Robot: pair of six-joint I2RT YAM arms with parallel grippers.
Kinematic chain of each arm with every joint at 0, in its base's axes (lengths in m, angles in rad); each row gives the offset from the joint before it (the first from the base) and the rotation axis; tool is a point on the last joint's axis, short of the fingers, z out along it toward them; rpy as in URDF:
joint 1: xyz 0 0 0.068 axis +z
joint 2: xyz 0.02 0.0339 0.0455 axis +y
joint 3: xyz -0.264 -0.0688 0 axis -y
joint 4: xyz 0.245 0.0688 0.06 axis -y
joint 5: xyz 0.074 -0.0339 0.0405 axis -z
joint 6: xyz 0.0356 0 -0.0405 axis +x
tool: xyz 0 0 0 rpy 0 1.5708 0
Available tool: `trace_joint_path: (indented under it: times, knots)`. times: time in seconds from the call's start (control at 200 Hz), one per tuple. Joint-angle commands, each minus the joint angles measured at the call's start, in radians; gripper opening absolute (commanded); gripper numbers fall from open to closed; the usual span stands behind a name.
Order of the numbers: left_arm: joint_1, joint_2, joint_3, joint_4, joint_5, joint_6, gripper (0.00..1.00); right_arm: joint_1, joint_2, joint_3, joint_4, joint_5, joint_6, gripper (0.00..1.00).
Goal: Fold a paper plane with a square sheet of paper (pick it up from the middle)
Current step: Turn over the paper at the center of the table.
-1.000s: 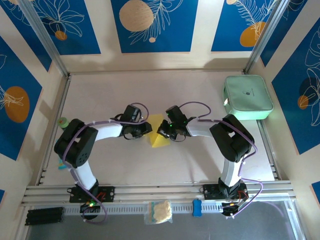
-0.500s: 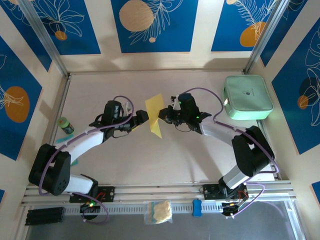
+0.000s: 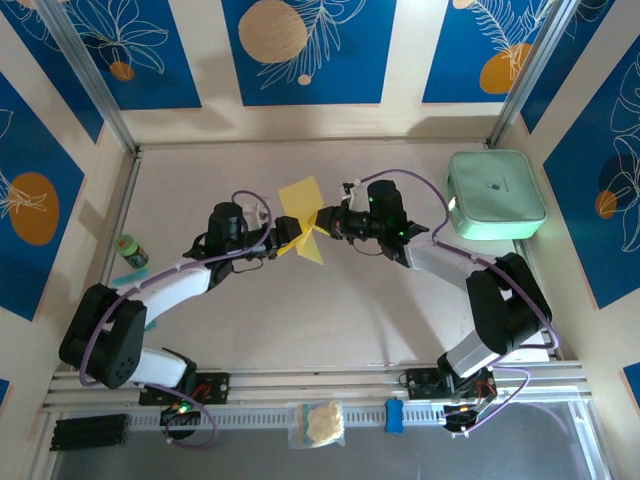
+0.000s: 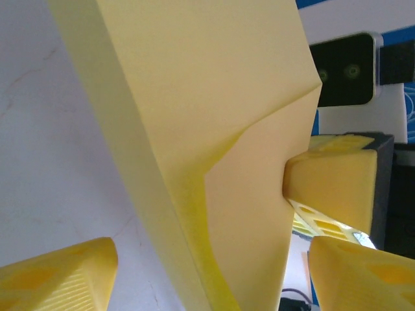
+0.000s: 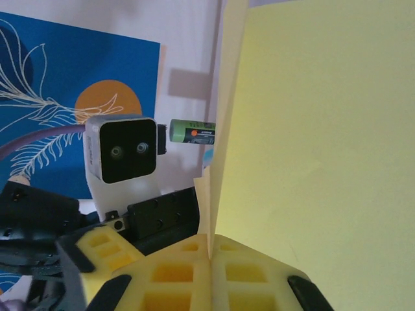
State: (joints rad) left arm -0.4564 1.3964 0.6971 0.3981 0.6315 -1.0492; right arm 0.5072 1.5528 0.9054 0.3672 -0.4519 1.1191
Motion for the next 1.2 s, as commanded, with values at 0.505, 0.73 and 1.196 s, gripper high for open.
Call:
trace_joint_path:
  times: [0.505, 0.73, 1.196]
  knots:
    - [-0.02, -0.013, 0.016, 0.107, 0.006, -0.035, 0.3, -0.034, 0.021, -0.042, 0.095, -0.102, 0.061, 0.07]
    - [-0.018, -0.001, 0.02, 0.092, -0.017, -0.028, 0.12, -0.057, -0.019, -0.076, 0.028, -0.055, 0.022, 0.32]
    - [-0.033, 0.03, 0.287, -0.695, -0.406, 0.528, 0.02, -0.119, -0.311, -0.11, -0.538, 0.392, -0.211, 0.68]
